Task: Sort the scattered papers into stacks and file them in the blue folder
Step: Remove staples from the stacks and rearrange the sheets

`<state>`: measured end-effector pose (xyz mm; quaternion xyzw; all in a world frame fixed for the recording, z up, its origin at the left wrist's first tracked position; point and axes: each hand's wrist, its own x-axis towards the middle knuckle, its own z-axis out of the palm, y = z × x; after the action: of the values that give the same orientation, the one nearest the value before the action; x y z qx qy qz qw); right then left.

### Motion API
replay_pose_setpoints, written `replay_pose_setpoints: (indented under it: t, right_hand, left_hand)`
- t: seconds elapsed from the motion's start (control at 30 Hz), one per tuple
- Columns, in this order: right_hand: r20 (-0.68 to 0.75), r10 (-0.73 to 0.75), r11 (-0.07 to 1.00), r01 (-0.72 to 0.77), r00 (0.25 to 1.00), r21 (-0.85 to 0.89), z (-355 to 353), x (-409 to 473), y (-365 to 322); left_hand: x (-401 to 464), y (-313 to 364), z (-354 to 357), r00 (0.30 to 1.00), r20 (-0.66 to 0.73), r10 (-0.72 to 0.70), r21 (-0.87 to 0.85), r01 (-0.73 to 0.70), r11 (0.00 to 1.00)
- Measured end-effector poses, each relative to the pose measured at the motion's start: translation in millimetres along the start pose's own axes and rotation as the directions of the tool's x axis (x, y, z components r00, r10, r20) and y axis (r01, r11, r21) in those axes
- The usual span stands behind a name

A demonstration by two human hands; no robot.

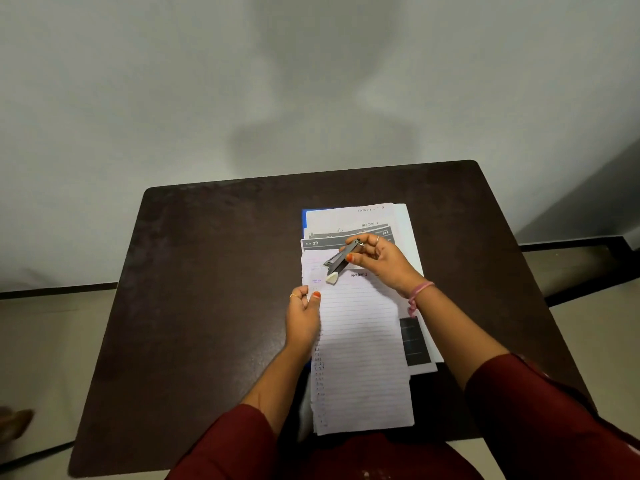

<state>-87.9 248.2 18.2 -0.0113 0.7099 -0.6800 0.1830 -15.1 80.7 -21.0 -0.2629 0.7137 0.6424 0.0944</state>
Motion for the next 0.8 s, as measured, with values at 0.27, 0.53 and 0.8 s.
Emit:
replay_pose_setpoints:
  t: [0.27,0.53,0.8]
  right_hand:
    - [0.139,0.099,0.988,-0.080,0.985,-0.132,8.8,21.9,-3.4]
    - [0.191,0.198,0.979,-0.184,0.962,-0.085,18.4,37.7,1.0]
    - [0.177,0.205,0.977,-0.192,0.963,-0.088,23.1,44.8,5.0]
  left_hand:
    - [3.2,-5.2,-4.3,0.999,0.052,0.000,0.040,-0.002,0.999]
    - [7.7,-7.3,-6.1,0.994,0.113,0.002,0.025,-0.005,1.000]
    - [13.7,-6.0,-7.4,0.982,0.176,-0.074,-0.097,0.092,0.991]
